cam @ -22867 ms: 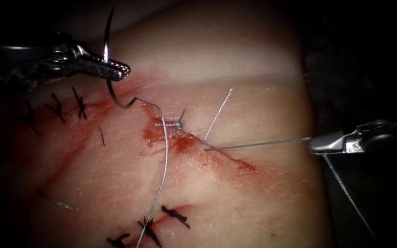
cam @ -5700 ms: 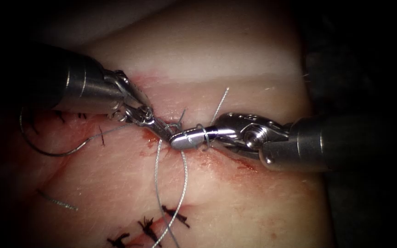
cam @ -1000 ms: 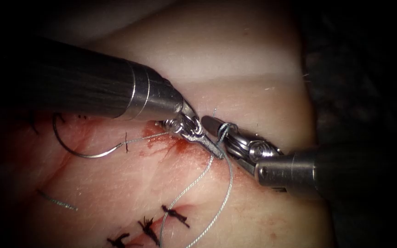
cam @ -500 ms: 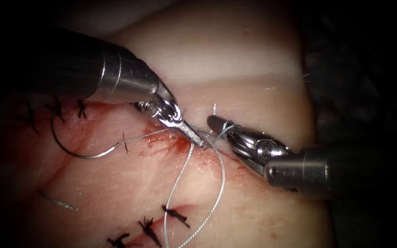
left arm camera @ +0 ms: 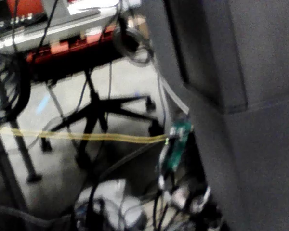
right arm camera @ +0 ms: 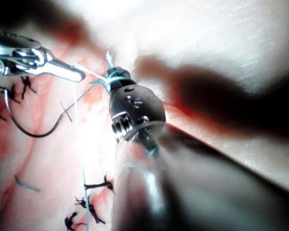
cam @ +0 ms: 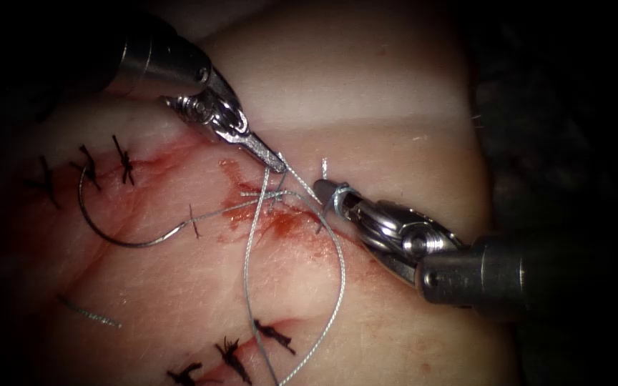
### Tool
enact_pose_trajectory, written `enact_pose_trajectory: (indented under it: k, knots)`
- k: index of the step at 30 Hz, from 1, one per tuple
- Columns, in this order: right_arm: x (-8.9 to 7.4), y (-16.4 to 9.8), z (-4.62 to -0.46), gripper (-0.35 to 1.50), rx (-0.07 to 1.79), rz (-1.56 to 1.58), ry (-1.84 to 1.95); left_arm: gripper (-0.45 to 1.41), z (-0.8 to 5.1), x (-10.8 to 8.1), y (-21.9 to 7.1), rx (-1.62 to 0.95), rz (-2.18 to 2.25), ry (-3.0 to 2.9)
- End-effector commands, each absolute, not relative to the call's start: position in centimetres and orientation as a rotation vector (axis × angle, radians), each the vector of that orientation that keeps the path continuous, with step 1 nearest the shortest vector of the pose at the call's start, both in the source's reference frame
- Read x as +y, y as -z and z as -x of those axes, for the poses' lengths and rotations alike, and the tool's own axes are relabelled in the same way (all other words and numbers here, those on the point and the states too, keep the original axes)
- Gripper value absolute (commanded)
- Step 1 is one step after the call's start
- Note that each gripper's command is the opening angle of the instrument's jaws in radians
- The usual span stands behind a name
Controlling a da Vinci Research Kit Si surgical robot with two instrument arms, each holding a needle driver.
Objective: Wound Closure
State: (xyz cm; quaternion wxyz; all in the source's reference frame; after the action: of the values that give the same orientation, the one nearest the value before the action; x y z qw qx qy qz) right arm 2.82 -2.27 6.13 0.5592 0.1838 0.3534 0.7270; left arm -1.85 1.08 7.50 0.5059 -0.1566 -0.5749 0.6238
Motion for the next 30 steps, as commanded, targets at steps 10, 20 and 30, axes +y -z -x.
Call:
enact_pose_trajectory:
  k: [10,20,30]
  knots:
    - [-2.5,-6.0,-2.71,-0.35,0.853,-0.484,-1.481,-0.45,1.89,1.6,-8.0,-1.193,0.352,-1.542]
    - [-2.3,-6.0,-2.49,-0.35,0.906,-0.529,-1.127,-0.45,1.86,1.7,-8.1,-1.123,0.366,-1.558]
    - [-2.5,-5.8,-2.67,-0.35,0.945,-0.658,-1.098,-0.45,2.0,2.2,-8.2,-0.946,0.494,-1.781]
